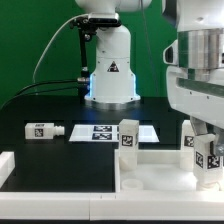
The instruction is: Assemble square table
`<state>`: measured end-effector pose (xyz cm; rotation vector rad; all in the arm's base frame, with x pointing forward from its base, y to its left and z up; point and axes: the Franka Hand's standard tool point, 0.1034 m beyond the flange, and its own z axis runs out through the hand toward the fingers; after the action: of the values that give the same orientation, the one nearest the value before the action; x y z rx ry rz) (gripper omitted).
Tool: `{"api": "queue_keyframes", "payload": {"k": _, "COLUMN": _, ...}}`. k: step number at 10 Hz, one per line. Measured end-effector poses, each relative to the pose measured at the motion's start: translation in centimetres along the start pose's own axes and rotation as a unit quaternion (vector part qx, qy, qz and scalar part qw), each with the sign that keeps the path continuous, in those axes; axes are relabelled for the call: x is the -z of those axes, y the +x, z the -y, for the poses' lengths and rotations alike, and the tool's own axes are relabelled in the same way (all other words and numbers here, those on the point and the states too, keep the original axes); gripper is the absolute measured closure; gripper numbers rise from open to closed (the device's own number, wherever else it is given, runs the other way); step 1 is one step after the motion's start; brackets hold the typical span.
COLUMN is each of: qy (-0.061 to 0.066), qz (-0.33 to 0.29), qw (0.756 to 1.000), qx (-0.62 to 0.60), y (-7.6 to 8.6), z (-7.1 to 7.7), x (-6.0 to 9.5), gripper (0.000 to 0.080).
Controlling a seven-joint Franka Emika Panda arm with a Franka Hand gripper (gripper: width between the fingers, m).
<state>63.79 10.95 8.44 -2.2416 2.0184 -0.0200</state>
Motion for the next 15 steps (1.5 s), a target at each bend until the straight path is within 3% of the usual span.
{"api": "queue_keyframes", "payload": {"k": 2, "qy": 0.000, "qz": 0.000, "qw": 1.000, "qx": -0.020, "y": -0.04, "z": 0.01, "x": -0.01, "gripper": 0.0514}}
{"api": "queue_keyframes", "payload": {"k": 3, "qy": 0.000, "qz": 0.000, "qw": 1.000, "qx": -0.008, "y": -0.03, "z": -0.04, "x": -0.10, "gripper": 0.0446}}
{"api": "queue_keyframes", "payload": {"k": 4, "qy": -0.001, "qz": 0.000, "qw": 1.000, "qx": -0.007, "y": -0.04, "z": -0.05, "x": -0.12, "gripper": 0.0282}}
{"api": "queue_keyframes", "payload": {"k": 5, "qy": -0.002, "qz": -0.004, "qw": 0.997, "qx": 0.076, "y": -0.05, "z": -0.05, "x": -0.11, "gripper": 0.0282}}
{"api": "queue_keyframes", "payload": {"k": 6, "qy": -0.004, "qz": -0.002, "qw": 0.985, "qx": 0.172, "y": -0.19, "z": 0.04, "x": 0.05, "gripper": 0.0178}}
{"api": "queue_keyframes", "payload": {"k": 7, "qy": -0.004, "qz": -0.002, "qw": 0.968, "qx": 0.249, "y": -0.24, "z": 0.09, "x": 0.10, "gripper": 0.0158}}
{"api": "queue_keyframes", "payload": {"k": 11, "qy": -0.005, "qz": -0.002, "qw": 0.928, "qx": 0.373, "y": -0.02, "z": 0.06, "x": 0.01, "gripper": 0.0151}}
{"api": "queue_keyframes", "payload": {"k": 12, "qy": -0.008, "qz": -0.010, "qw": 0.884, "qx": 0.467, "y": 0.08, "z": 0.17, "x": -0.01, "gripper": 0.0151}}
{"api": "queue_keyframes", "payload": {"k": 13, "qy": -0.008, "qz": -0.011, "qw": 0.859, "qx": 0.511, "y": 0.01, "z": 0.17, "x": -0.18, "gripper": 0.0151}}
{"api": "queue_keyframes", "payload": {"k": 15, "qy": -0.008, "qz": -0.011, "qw": 0.869, "qx": 0.495, "y": 0.08, "z": 0.16, "x": -0.19, "gripper": 0.0151}}
